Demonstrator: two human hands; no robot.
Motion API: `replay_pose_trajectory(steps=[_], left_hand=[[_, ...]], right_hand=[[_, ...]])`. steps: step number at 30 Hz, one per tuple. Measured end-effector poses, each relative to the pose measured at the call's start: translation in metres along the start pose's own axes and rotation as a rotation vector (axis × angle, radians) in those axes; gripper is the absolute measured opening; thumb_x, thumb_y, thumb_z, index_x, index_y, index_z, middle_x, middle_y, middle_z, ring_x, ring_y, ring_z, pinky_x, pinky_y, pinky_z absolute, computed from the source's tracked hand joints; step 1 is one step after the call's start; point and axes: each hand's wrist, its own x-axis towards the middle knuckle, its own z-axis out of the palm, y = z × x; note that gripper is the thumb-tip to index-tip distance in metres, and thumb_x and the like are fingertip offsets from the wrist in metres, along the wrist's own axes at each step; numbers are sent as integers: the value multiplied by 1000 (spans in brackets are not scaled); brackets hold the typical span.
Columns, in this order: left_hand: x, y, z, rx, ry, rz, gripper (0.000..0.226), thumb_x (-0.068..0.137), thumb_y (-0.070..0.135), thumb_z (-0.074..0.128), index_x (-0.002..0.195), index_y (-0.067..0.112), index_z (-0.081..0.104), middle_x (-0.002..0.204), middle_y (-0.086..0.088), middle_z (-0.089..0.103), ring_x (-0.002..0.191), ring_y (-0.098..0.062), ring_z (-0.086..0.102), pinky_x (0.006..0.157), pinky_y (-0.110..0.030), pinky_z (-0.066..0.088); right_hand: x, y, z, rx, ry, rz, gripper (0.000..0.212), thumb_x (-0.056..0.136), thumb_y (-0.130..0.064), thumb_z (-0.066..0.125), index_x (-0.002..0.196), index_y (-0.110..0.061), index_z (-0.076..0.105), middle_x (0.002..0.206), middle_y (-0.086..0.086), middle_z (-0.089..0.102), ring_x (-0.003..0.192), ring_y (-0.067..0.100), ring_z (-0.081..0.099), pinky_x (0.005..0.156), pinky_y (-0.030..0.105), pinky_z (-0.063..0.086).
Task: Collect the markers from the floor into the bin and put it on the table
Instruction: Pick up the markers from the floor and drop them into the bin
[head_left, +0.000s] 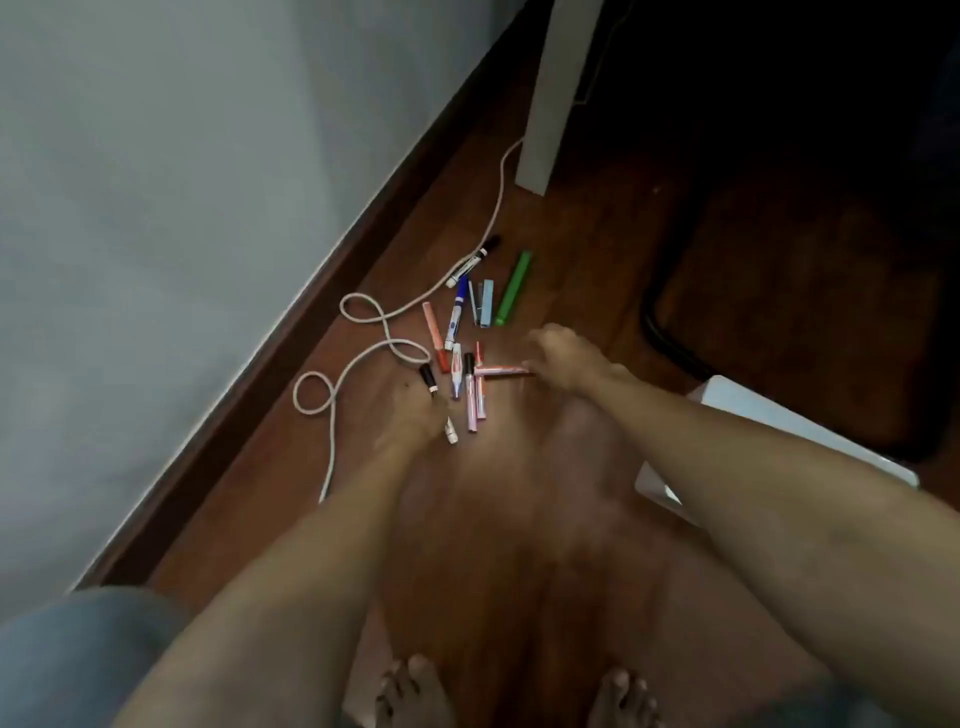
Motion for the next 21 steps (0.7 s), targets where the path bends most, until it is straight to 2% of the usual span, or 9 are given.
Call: replay_pose_trajectory(steps=[1, 3, 4, 6, 8, 11, 14, 18, 21], left_hand=[[5, -3, 12, -38, 4, -12, 38, 89, 31, 49, 104, 1, 67, 111, -23, 69, 107, -41, 65, 90, -40, 51], [15, -2, 33, -75, -15, -157, 35, 94, 23, 48, 109, -1, 68, 119, -25, 67, 115, -40, 61, 94, -38, 48], [17, -4, 42, -88, -22, -232, 36, 95, 23, 48, 113, -1, 67, 121, -25, 66, 117, -40, 60, 95, -37, 47], [22, -8, 58, -104, 3, -266, 38, 94, 29, 51, 120, 4, 64, 126, -23, 64, 119, -39, 59, 97, -37, 47], [24, -10, 70, -144, 49, -251, 38, 93, 27, 52, 124, 7, 61, 127, -22, 64, 117, -39, 60, 96, -38, 47], [19, -4, 68, -115, 59, -201, 32, 95, 19, 50, 122, 4, 62, 126, -24, 64, 118, -39, 60, 96, -38, 46], [14, 9, 51, -76, 20, -171, 32, 96, 18, 50, 116, -2, 65, 123, -26, 65, 116, -39, 61, 90, -37, 46], [10, 56, 24, -113, 39, -63, 32, 98, 20, 50, 109, -5, 68, 114, -28, 68, 109, -40, 65, 78, -38, 45], [1, 112, 13, -33, 31, 71, 39, 97, 25, 52, 108, -9, 68, 112, -29, 68, 109, -41, 64, 84, -40, 47]], right_hand=[[9, 3, 13, -19, 10, -5, 44, 93, -34, 60, 132, -15, 56, 132, 14, 54, 123, 34, 56, 99, 40, 46], [25, 13, 37, -37, 48, -2, 42, 91, -31, 62, 129, -15, 57, 131, 14, 53, 121, 36, 56, 100, 41, 46], [27, 16, 49, -47, 33, 10, 41, 89, -29, 63, 128, -15, 58, 131, 14, 52, 121, 36, 56, 101, 41, 46], [30, 19, 73, -58, 38, 9, 42, 88, -27, 65, 129, -16, 60, 138, 16, 48, 128, 36, 48, 105, 41, 42], [28, 23, 91, -27, 97, 36, 36, 91, -23, 60, 127, -17, 63, 142, 16, 45, 134, 36, 41, 108, 41, 39], [17, 26, 108, 49, 175, 124, 31, 93, -14, 52, 121, -15, 65, 129, 15, 52, 125, 36, 48, 100, 39, 41], [1, 21, 108, 157, 190, 191, 30, 93, -14, 54, 119, -12, 67, 128, 16, 53, 120, 36, 51, 100, 37, 42], [-26, 18, 62, 255, 302, 212, 30, 90, -22, 62, 118, -9, 66, 123, 15, 55, 116, 37, 54, 96, 39, 46], [-56, 27, 15, 328, 454, 252, 26, 90, -20, 63, 114, -10, 66, 117, 16, 56, 109, 37, 57, 89, 42, 49]])
